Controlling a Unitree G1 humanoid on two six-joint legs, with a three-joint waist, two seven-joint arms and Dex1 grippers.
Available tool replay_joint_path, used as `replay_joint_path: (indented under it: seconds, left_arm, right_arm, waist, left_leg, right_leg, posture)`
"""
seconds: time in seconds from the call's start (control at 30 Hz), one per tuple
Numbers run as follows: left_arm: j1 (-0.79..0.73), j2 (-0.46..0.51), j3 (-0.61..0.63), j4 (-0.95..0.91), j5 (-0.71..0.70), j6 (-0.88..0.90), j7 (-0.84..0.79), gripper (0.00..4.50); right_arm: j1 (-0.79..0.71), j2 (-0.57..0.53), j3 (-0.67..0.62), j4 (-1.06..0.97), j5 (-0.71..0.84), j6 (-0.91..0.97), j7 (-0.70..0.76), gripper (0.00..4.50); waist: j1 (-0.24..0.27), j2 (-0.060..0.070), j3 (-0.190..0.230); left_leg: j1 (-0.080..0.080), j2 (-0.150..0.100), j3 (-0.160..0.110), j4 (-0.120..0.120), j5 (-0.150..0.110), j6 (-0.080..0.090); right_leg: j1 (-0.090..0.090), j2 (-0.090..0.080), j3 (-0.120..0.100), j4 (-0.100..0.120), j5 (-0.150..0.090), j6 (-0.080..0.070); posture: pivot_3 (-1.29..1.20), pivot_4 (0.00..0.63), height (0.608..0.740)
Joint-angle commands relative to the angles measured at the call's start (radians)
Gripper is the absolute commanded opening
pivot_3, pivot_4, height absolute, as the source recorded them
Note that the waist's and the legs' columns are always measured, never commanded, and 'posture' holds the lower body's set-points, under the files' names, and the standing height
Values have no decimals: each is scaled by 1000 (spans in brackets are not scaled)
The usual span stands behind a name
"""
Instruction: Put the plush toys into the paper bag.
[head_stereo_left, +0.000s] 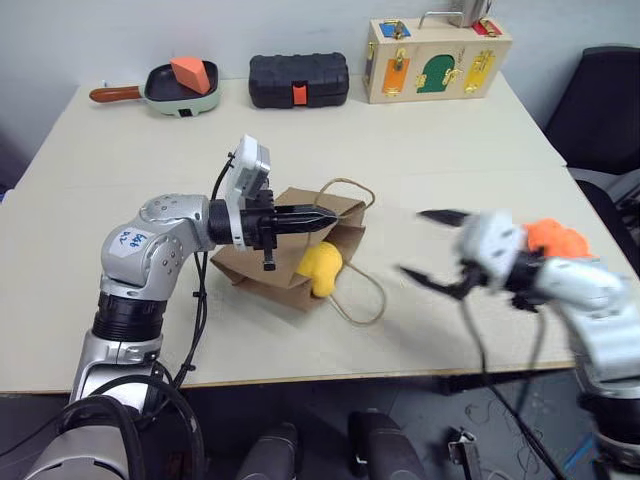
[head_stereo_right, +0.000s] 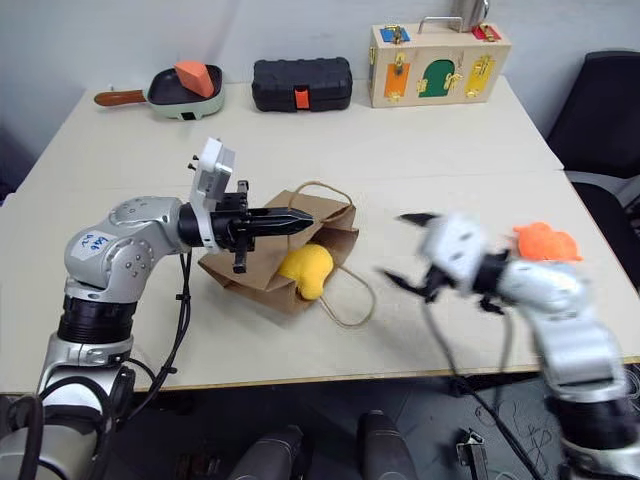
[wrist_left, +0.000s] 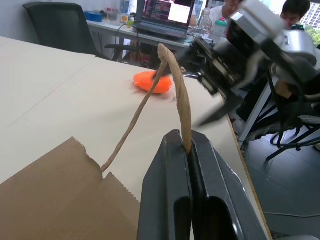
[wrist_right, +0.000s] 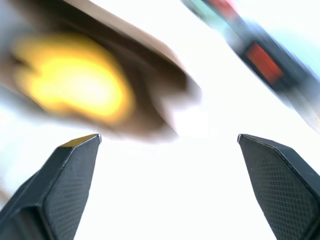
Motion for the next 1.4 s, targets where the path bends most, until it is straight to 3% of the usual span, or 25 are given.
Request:
replay_joint_path:
  seconds: [0.03, 0.3, 0.43, 0.57, 0.73, 0.87, 0.93, 1.07, 1.2, 1.27, 1.4]
  left_arm:
    - [2, -10, 25, -65, -28, -7, 19, 0]
    - [17, -23, 30, -86, -40, -3, 46, 0]
    - [17, -11, 37, -87, -42, 0, 43, 0]
    - [12, -2, 41, -82, -41, -3, 43, 0]
    - [4, 8, 56, -78, -49, 2, 51, 0]
    - [1, 14, 70, -69, -56, 11, 58, 0]
    - [1, 20, 73, -63, -54, 10, 53, 0]
    - [-6, 29, 78, -49, -55, 13, 48, 0]
    - [-11, 30, 76, -43, -55, 14, 46, 0]
    - [-13, 28, 74, -43, -55, 14, 46, 0]
    - [-26, 22, 71, -45, -63, 18, 45, 0]
  right_arm:
    - [20, -49, -119, 157, -51, 120, -116, 4485]
    - [-128, -51, 22, 667, -219, -14, -283, 4485]
    - [-198, -36, 63, 815, -249, -60, -321, 4485]
    - [-213, -25, 78, 863, -256, -100, -336, 3608]
    - [-185, -39, 82, 866, -274, -161, -352, 1791]
    - [-142, -66, 63, 813, -257, -232, -308, 705]
    - [-113, -52, 26, 683, -157, -215, -220, 303]
    - [-34, -31, 17, 283, 93, -118, -20, 248]
    - [-24, -5, 74, 6, 264, 1, 43, 245]
    - [-54, 23, 140, -62, 277, 41, 26, 233]
    - [-165, 115, 318, -26, 157, 35, -38, 233]
  waist:
    - [5, 0, 0]
    - [-4, 1, 0]
    - [-2, 1, 0]
    - [0, 1, 0]
    - [0, 1, 0]
    - [1, 1, 0]
    - [1, 1, 0]
    - [-5, 2, 0]
    - [-2, 2, 0]
    - [2, 2, 0]
    - [6, 1, 0]
  left_leg:
    - [0, 0, 0, 0, 0, 0]
    - [2, 0, 5, -1, 0, 0]
    - [2, 1, 6, -1, 0, 0]
    - [2, 0, 6, 0, 0, 0]
    - [1, 0, 5, 0, 0, 0]
    - [1, 0, 5, 0, 0, 0]
    - [1, 0, 5, 0, 0, 0]
    - [1, 1, 5, 0, 0, 0]
    - [1, 2, 4, 0, 0, -1]
    - [1, 2, 2, 1, 0, -1]
    - [1, 1, 1, 2, 0, -1]
  right_leg:
    - [0, 0, 0, 0, 0, 0]
    - [-1, 0, 3, 3, 0, 0]
    - [-2, 0, 4, 3, 0, 0]
    - [-1, 0, 3, 2, 0, 0]
    - [-1, 0, 3, 2, 0, 0]
    - [-1, 0, 3, 2, 0, 0]
    - [-1, 0, 3, 2, 0, 0]
    - [-1, 1, 3, 2, 0, 0]
    - [-1, 2, 2, 2, 0, 0]
    - [-1, 1, 1, 1, 0, 0]
    - [0, 1, 1, 1, 0, 0]
  posture:
    - [0, 150, 740]
    - [0, 150, 740]
    - [0, 150, 740]
    - [0, 150, 740]
    - [0, 150, 740]
    - [0, 150, 740]
    - [0, 150, 740]
    - [0, 150, 740]
    - [0, 150, 740]
    - [0, 150, 740]
    - [0, 150, 740]
